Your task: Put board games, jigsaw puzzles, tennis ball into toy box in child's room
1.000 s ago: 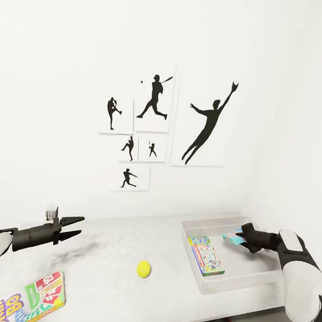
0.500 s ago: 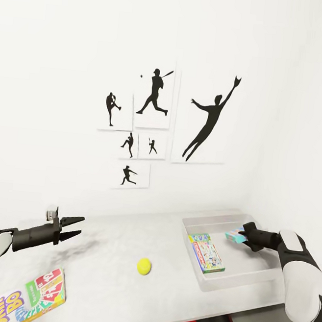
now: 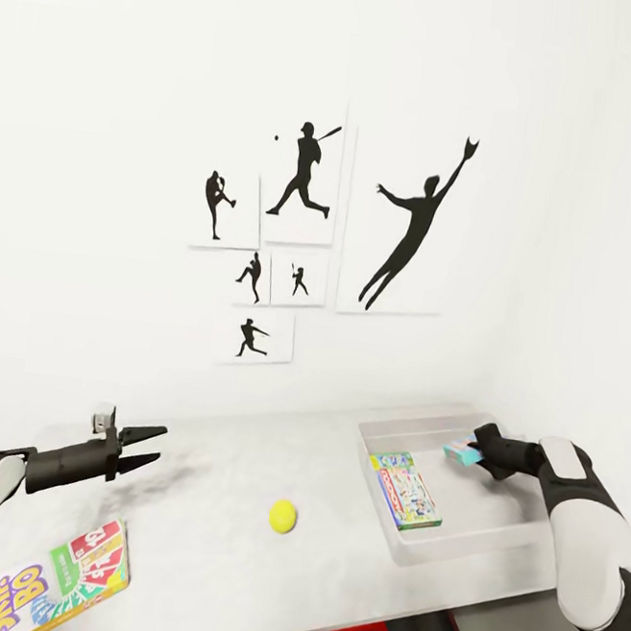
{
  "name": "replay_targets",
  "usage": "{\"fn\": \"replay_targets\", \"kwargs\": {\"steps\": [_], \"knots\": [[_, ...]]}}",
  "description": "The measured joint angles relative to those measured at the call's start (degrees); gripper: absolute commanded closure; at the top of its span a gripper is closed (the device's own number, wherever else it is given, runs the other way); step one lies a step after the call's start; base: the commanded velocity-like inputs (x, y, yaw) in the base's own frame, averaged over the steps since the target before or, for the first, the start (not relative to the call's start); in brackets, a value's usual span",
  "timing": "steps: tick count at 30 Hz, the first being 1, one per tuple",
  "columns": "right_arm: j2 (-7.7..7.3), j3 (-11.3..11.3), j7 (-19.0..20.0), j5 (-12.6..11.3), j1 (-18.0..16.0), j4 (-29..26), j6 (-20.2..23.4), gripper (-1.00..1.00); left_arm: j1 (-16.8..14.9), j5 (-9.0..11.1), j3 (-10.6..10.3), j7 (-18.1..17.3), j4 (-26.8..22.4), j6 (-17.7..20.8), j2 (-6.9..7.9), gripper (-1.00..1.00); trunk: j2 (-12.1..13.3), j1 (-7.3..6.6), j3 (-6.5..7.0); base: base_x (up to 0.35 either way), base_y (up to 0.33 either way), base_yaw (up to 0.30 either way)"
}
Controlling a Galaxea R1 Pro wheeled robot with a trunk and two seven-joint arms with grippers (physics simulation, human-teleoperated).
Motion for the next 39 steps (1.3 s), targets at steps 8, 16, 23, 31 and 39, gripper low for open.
{"fn": "replay_targets", "kwargs": {"steps": [8, 16, 23, 31, 39], "knots": [[0.21, 3.3, 0.0, 0.1, -1.1, 0.1, -2.2, 1.00, 0.0, -0.3, -1.2, 0.0, 0.0, 0.0, -0.03, -1.00, 0.0, 0.00, -0.75, 0.000, 0.000, 0.000], [0.57, 4.1, 2.7, 0.1, -1.1, 0.2, -3.0, 1.00, 0.0, -0.3, -1.2, 0.0, 0.0, 0.0, -0.04, -1.00, 0.0, 0.00, -1.50, 0.000, 0.000, 0.000], [0.41, 5.8, 3.9, 0.0, -1.1, 0.3, -3.0, 1.00, 0.0, -0.3, -1.2, -0.1, 0.0, 0.0, -0.04, -1.00, 0.0, 0.00, -2.15, 0.000, 0.000, 0.000], [0.25, 6.0, 3.9, 0.0, -1.1, 0.3, -2.9, 1.00, 0.0, -0.2, -1.1, -0.8, -0.3, 0.0, 0.05, -1.00, 0.0, 0.00, -2.90, 0.000, 0.000, 0.000], [0.18, 6.0, 4.0, -0.1, -1.1, 0.3, -2.9, 1.00, 0.1, 0.5, -1.2, -1.2, -6.4, 0.6, -0.07, -1.00, 0.0, 0.00, -3.64, 0.000, 0.000, 0.000]]}}
